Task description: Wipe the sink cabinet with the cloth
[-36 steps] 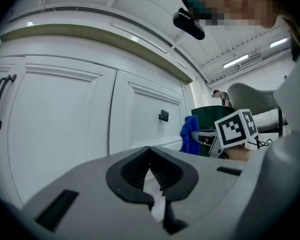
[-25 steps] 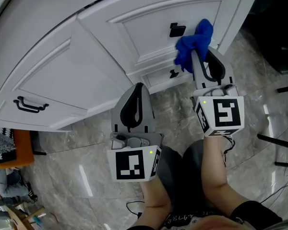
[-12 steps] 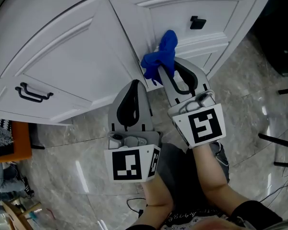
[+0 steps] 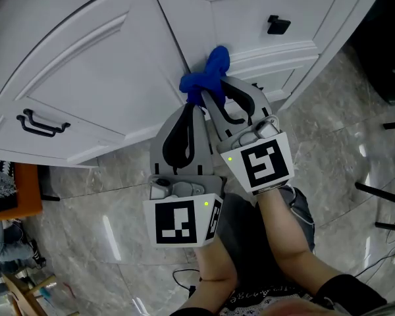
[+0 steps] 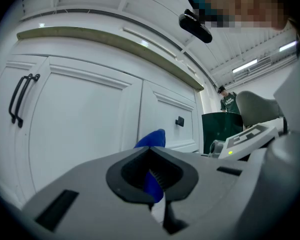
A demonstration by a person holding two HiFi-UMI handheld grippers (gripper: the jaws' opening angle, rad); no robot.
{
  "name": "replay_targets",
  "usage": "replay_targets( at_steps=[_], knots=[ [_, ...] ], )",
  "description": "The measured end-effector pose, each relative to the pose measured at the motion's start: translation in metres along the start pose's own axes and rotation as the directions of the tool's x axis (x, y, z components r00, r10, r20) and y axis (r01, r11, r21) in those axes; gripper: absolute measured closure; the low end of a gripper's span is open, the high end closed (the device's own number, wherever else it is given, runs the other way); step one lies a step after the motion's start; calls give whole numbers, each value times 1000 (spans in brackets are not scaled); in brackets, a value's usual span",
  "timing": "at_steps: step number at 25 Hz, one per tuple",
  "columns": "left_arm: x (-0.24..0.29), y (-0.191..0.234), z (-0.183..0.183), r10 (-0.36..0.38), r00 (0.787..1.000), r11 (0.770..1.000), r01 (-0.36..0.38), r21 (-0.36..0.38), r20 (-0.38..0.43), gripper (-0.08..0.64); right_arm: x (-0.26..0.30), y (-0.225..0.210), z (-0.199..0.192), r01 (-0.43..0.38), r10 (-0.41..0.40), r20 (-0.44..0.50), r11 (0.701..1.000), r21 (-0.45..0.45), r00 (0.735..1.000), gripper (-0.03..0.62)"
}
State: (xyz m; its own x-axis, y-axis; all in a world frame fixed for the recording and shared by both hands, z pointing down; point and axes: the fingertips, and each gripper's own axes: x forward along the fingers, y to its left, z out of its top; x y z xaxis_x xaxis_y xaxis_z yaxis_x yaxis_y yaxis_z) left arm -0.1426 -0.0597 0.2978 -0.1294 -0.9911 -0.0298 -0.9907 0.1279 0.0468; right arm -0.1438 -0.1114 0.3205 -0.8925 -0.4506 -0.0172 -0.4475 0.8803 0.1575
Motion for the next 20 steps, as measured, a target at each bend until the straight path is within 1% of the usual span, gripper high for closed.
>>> replay_targets(
  at_steps=[3,10,17,20],
  knots=[
    [3,-4,-2,-6,1000,1000,6,4,-7,555,2,-1,-1,1,-1,12,1000,-3,1000,512],
    [8,-14,-3,-25,1000,999,25,23,-16,555,1,-1,0,-10,10,6,1000,-13,1000,512],
    [9,-16,-3,-21,1000,999,22,25,-16,555,0,-2,0,-18,18,5,1000,-3,1000,512],
    [9,-16,-3,-21,1000,1000,21,23,-14,555,0,-4,-1,-9,9,1,1000,1,1000,512]
  ],
)
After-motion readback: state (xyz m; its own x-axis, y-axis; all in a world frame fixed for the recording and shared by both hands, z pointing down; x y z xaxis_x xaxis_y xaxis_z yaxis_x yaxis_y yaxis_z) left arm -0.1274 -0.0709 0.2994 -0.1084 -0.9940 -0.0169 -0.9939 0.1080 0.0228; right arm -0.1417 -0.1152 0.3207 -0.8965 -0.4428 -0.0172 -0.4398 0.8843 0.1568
